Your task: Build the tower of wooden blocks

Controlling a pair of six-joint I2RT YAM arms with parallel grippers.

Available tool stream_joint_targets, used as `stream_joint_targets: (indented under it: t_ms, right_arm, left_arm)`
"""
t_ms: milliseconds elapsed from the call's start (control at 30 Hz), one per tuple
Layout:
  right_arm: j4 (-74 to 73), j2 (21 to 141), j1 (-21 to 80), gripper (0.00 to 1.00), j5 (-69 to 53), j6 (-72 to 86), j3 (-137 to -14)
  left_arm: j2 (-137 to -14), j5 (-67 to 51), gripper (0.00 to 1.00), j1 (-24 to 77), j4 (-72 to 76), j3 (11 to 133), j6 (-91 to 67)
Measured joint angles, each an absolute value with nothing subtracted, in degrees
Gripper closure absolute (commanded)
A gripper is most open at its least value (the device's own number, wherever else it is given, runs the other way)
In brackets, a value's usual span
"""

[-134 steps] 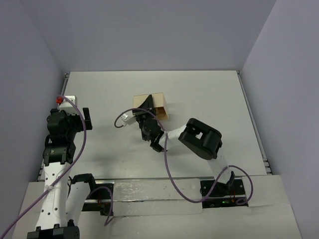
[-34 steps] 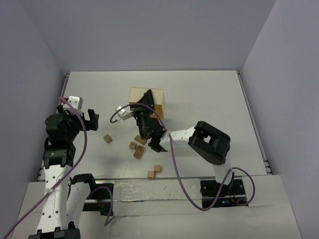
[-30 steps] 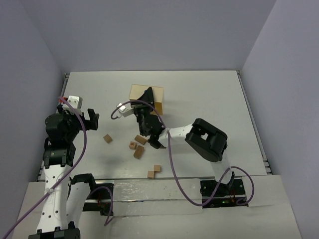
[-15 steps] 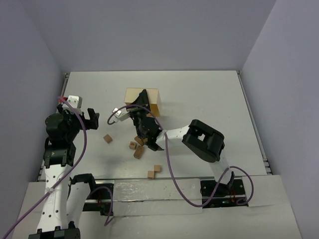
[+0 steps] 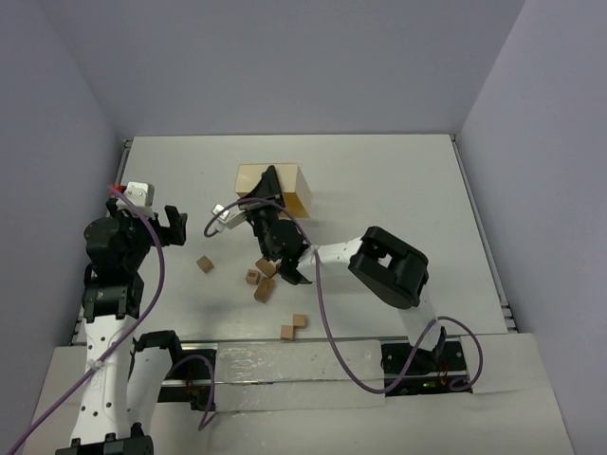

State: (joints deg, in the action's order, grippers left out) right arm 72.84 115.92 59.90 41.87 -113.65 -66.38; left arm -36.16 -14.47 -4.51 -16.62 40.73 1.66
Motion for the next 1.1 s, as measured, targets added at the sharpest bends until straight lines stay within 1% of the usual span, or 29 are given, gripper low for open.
stream_joint_targets:
  t_ms: [100, 233, 333, 700, 900, 967, 1100]
  right_arm:
    - [72.9, 117.4, 60.1, 1.0, 41.7, -114.2, -69.7]
    - [73.2, 116.0, 60.2, 1.0, 40.9, -113.5, -65.5]
    - [72.8, 119.2, 60.3, 1.0, 40.5, -114.3, -70.0]
    - [72.8, 118.8, 59.7, 1.0, 39.1, -114.5, -68.0]
    - [72.9, 117.8, 60.1, 1.0, 37.7, -114.5, -65.7]
    - [72.9, 116.1, 59.8, 1.0, 36.5, -114.5, -61.7]
    - [72.9, 116.2, 59.8, 1.0, 34.9, -114.5, -59.5]
  left_arm:
    - [-36.3, -14.5, 0.01, -4.5, -15.9, 40.5, 1.6]
    - [-36.6, -13.9, 0.01, -4.5, -15.9, 40.5, 1.5]
    - [-36.7, -14.0, 0.01, -4.6, -15.5, 40.3, 1.3]
    - [-37.4, -13.8, 0.01, -4.6, -14.8, 40.4, -0.9]
    - [-37.3, -13.7, 0.01, -4.6, -14.6, 40.4, -1.1]
    - [-37.4, -13.5, 0.01, -4.6, -14.6, 40.4, -1.1]
    - [-37.2, -13.5, 0.01, -4.6, -13.9, 40.3, -1.2]
